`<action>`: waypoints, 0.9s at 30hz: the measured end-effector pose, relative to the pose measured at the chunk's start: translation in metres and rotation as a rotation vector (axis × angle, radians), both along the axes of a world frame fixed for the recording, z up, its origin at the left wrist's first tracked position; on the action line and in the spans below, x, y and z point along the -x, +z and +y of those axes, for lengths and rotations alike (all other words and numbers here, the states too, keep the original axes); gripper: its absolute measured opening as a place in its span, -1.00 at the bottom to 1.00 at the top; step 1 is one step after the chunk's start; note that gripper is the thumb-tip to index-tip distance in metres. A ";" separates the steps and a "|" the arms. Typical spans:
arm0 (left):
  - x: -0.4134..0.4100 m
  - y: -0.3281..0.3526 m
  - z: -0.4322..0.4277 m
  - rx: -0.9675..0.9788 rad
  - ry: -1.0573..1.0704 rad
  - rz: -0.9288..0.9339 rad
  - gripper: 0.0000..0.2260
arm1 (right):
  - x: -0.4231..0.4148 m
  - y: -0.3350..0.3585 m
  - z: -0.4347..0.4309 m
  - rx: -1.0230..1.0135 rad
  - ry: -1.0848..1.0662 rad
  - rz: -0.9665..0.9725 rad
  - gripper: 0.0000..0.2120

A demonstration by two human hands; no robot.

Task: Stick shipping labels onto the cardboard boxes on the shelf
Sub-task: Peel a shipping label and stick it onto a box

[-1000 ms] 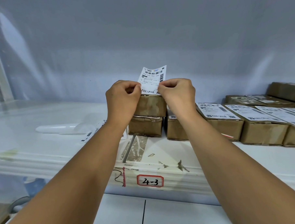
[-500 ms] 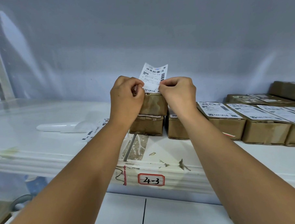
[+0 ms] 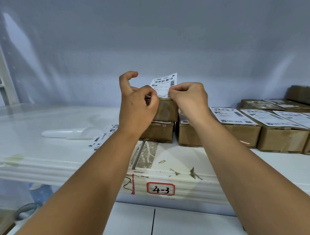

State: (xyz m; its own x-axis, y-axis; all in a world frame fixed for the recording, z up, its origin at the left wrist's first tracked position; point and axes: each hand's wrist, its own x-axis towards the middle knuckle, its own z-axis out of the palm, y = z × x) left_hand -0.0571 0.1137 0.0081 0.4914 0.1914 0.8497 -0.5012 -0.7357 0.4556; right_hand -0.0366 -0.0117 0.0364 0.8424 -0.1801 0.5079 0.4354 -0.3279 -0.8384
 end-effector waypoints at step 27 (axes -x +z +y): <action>-0.009 -0.005 0.003 -0.090 0.027 0.043 -0.80 | -0.001 -0.005 -0.001 0.153 -0.018 -0.007 -0.81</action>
State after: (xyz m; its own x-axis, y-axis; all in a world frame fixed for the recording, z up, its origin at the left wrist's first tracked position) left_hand -0.0482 0.1169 0.0028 0.5235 0.1292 0.8422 -0.4618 -0.7876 0.4079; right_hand -0.0355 -0.0129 0.0316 0.8359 -0.1155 0.5366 0.4339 -0.4598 -0.7748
